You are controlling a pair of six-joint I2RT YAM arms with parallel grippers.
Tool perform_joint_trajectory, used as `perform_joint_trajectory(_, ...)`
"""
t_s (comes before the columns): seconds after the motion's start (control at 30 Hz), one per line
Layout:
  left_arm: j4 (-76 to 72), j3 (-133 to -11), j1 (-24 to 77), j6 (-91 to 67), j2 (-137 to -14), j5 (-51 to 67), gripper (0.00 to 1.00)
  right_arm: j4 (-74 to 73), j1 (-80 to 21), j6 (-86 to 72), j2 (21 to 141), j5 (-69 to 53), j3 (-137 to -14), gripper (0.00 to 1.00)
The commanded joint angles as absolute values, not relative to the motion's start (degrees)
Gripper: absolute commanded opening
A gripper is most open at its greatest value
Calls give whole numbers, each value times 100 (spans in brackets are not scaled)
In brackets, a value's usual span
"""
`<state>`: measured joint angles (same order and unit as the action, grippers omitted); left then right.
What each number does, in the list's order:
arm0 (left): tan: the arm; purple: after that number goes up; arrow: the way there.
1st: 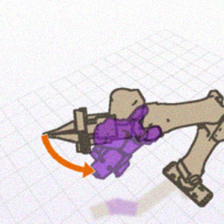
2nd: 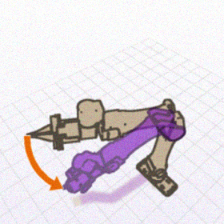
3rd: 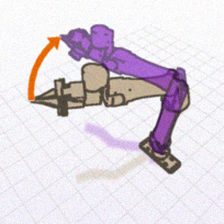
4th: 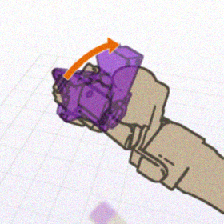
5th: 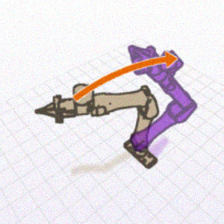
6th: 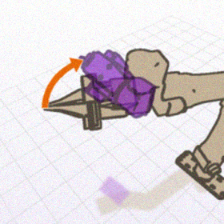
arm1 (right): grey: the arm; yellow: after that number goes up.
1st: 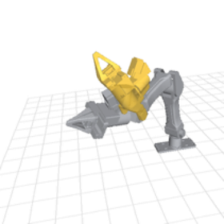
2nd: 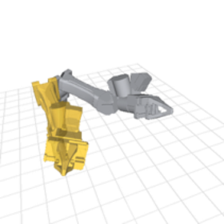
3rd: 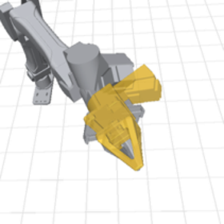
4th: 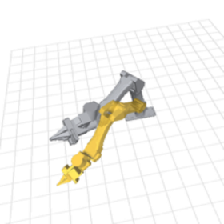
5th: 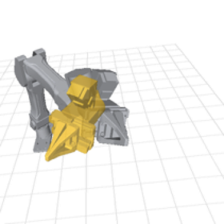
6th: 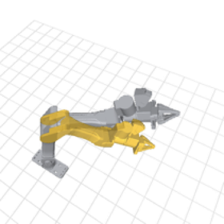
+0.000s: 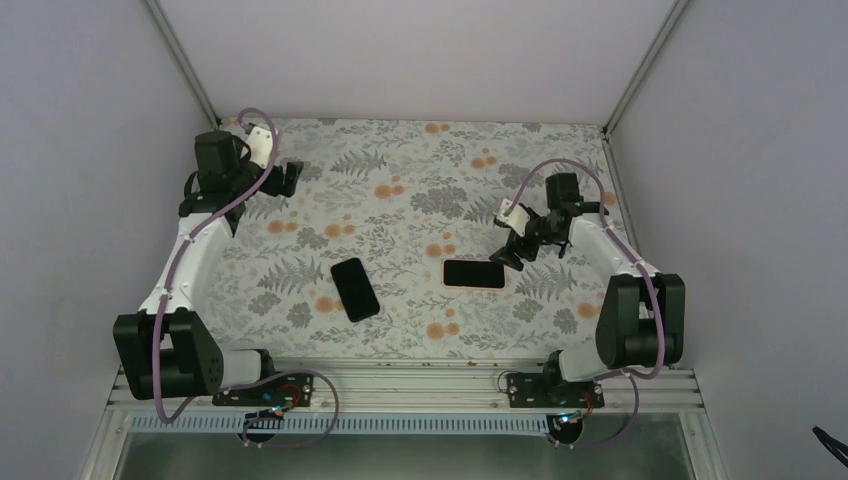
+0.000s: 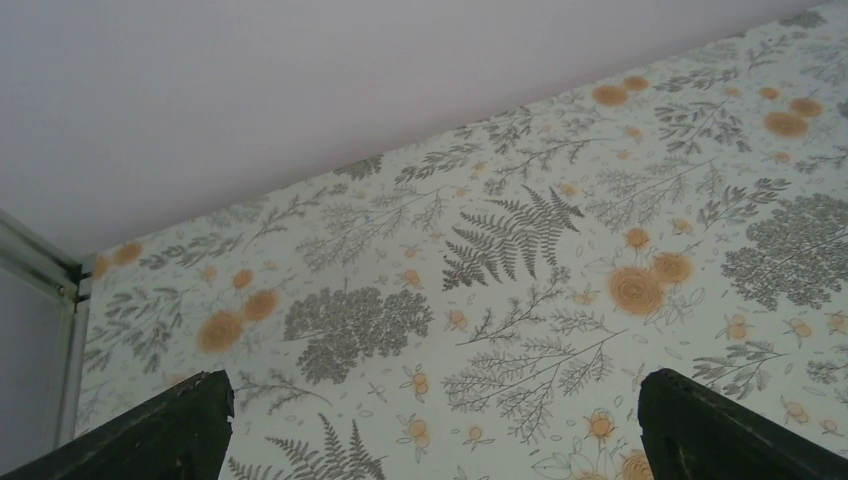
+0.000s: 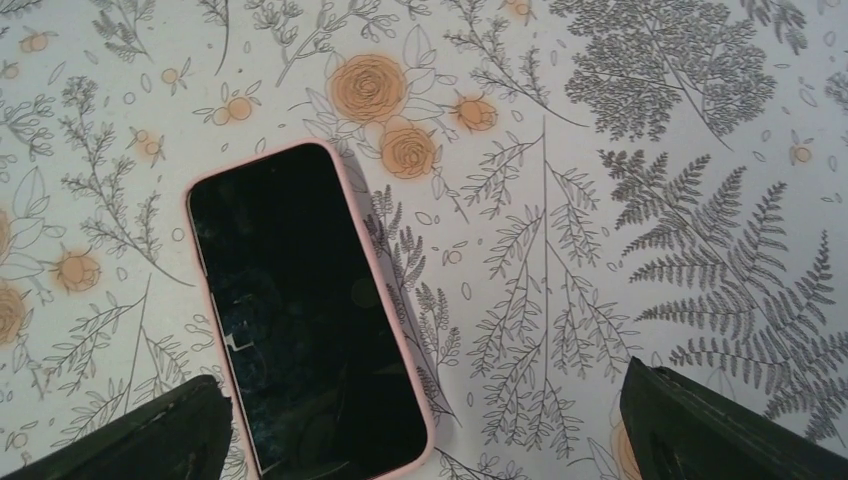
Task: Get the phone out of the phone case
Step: Pick up the phone at the center of the board.
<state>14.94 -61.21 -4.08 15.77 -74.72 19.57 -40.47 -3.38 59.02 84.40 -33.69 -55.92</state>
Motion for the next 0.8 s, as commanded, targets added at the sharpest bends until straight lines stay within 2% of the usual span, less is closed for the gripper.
perform_joint_trajectory(0.0,1485,-6214,-441,1553,-7245,1808,100,-4351,-426,6297,8431,-3542,-5716,100)
perform_joint_trajectory(0.13,1515,-6251,-448,1631,-7227,1975,100,-4468,-695,6350,8458,-3253,-5694,100)
perform_joint_trajectory(0.4,1470,-6161,-439,1904,-7370,1933,100,-4274,-1978,6110,8518,-2164,-5500,100)
perform_joint_trajectory(0.77,1336,-5936,-431,1986,-7331,1925,100,-3901,-2303,6283,9481,-1282,-5487,100)
